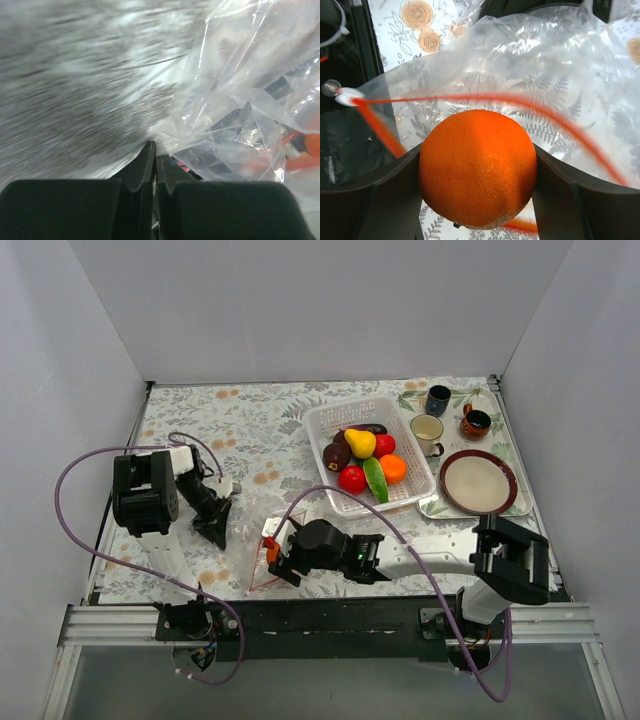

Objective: Open the zip-top bag and remove the fake food

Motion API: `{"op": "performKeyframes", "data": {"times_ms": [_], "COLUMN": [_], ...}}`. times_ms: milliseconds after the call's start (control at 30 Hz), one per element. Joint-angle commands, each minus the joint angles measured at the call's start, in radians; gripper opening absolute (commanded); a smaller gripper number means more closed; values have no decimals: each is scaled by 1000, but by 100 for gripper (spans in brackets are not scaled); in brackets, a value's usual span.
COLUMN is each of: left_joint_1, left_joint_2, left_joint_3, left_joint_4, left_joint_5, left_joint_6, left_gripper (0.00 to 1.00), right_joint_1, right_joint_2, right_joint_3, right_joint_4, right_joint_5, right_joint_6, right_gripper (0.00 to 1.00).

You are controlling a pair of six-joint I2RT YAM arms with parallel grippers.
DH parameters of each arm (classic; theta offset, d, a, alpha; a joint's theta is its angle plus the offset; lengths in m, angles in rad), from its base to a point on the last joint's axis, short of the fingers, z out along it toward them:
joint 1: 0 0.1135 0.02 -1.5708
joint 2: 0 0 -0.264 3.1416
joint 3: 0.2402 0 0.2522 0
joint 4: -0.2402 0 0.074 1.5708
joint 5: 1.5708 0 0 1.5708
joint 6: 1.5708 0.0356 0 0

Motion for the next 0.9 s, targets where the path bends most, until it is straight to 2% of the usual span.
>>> {"op": "performKeyframes", "data": {"times_ms": [0,133,233,267,333,367,433,467,500,533,567,600,700,867], "left_joint_1": [99,178,190,190,190,190,190,190,190,190,190,190,191,190], "left_joint_2": [54,72,66,59,34,29,13,6,-1,-19,-27,-30,-40,-53], "left_joint_3": [77,118,123,121,127,135,162,175,184,204,212,221,256,279], "left_joint_4": [268,257,238,237,215,202,168,159,162,166,169,169,163,157], "left_joint_5": [-204,-214,-180,-166,-87,-54,37,65,81,114,128,142,184,231], "left_joint_6": [81,91,91,85,76,65,59,53,32,21,12,-7,-31,-45], "left_gripper": [0,0,0,0,0,0,0,0,0,0,6,97,98,98], "right_joint_1": [3,-40,-150,-229,-311,-390,-452,-487,-492,-497,-502,-502,-503,-509], "right_joint_2": [-127,-211,-253,-257,-247,-213,-163,-105,-74,-43,4,23,23,-84], "right_joint_3": [2,18,76,100,197,242,343,438,492,537,613,641,637,532], "right_joint_4": [-79,-131,-154,-155,-168,-220,-292,-381,-417,-458,-527,-562,-589,-563], "right_joint_5": [57,137,188,221,290,339,354,352,363,378,398,404,433,472], "right_joint_6": [-9,-58,-81,-67,-32,-13,25,25,8,1,-4,-1,16,27], "right_gripper": [53,51,43,25,9,2,1,4,16,35,76,98,99,98]}}
